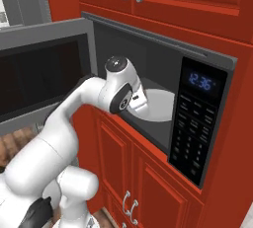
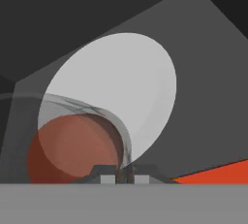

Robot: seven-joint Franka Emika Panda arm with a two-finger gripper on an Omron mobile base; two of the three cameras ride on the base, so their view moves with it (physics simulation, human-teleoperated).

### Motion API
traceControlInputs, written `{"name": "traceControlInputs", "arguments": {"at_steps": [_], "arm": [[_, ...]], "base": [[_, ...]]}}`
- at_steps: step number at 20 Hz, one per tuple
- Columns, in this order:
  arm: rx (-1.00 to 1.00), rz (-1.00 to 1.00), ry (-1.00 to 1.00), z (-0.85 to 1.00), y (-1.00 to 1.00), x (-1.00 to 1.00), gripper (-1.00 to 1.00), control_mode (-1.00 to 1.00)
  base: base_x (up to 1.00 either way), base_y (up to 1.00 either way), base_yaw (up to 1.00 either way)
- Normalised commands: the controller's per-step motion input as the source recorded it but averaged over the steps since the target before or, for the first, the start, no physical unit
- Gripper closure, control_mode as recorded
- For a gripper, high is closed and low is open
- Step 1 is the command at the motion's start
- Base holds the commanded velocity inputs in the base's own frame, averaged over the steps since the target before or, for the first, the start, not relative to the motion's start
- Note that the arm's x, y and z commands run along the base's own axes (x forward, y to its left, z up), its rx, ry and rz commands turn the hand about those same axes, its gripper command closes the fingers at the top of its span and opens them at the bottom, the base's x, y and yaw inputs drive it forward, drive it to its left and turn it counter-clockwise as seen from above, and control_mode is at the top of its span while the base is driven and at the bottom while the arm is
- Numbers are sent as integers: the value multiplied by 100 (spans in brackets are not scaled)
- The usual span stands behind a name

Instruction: Place the microwavable item in the microwave. Then, close the microwave door and press the start button.

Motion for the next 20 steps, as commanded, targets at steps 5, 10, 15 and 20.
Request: {"name": "traceControlInputs", "arguments": {"at_steps": [5,10,15,20], "arm": [[0,0,1,-29,-25,47,100,-100],[0,0,2,-20,-14,51,100,-100],[2,0,4,-14,-18,42,100,-100],[3,0,5,-15,-16,18,100,-100]], "base": [[0,0,0],[0,0,0],[0,0,0],[0,0,0]]}}
